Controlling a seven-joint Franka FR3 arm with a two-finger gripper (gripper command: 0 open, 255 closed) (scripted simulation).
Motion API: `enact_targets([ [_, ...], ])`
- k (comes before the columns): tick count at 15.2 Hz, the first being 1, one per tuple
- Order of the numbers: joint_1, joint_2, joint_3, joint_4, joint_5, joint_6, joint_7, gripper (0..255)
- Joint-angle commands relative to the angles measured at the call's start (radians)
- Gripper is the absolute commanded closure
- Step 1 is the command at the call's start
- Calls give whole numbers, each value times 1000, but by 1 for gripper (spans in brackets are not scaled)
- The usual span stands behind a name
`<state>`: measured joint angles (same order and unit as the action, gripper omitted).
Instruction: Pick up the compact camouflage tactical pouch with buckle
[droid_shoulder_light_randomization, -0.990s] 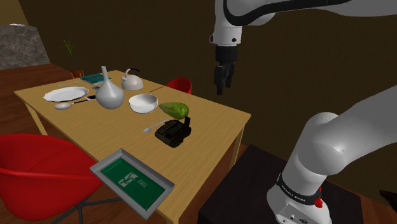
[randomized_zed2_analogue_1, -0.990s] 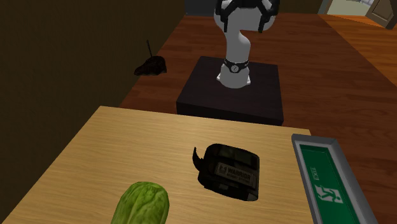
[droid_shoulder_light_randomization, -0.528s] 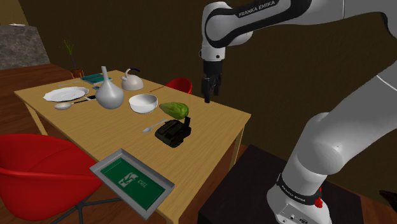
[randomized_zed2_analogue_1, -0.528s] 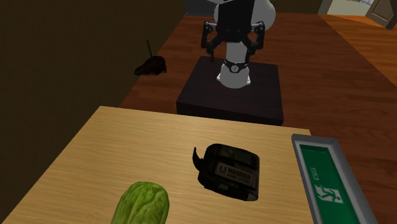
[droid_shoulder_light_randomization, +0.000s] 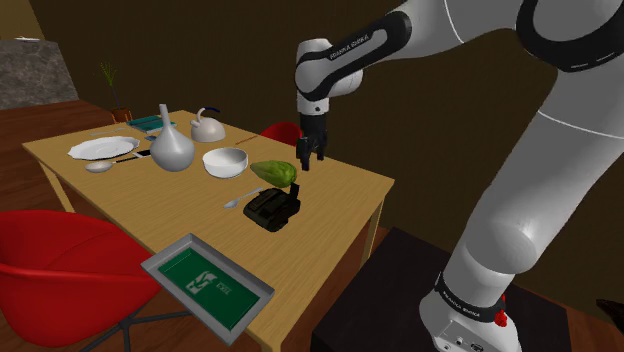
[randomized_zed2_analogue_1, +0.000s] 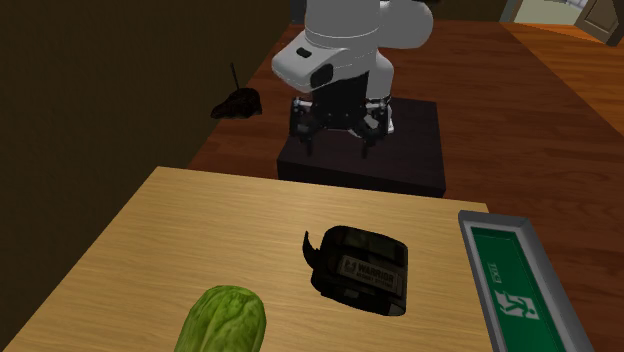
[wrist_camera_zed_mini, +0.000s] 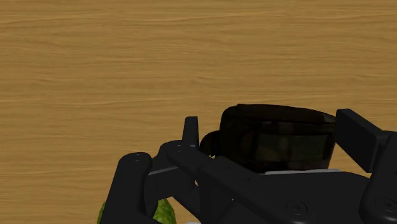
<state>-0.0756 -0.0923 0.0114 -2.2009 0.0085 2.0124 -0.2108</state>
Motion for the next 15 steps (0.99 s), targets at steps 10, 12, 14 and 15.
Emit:
enact_targets([
  [10,-25,392,-21,265,13,123,-26,0],
  [12,-26,407,-20,257,14,146,-27,0],
  [14,-26,422,-20,249,14,168,-27,0],
  [15,-26,430,-20,246,14,179,-28,0],
])
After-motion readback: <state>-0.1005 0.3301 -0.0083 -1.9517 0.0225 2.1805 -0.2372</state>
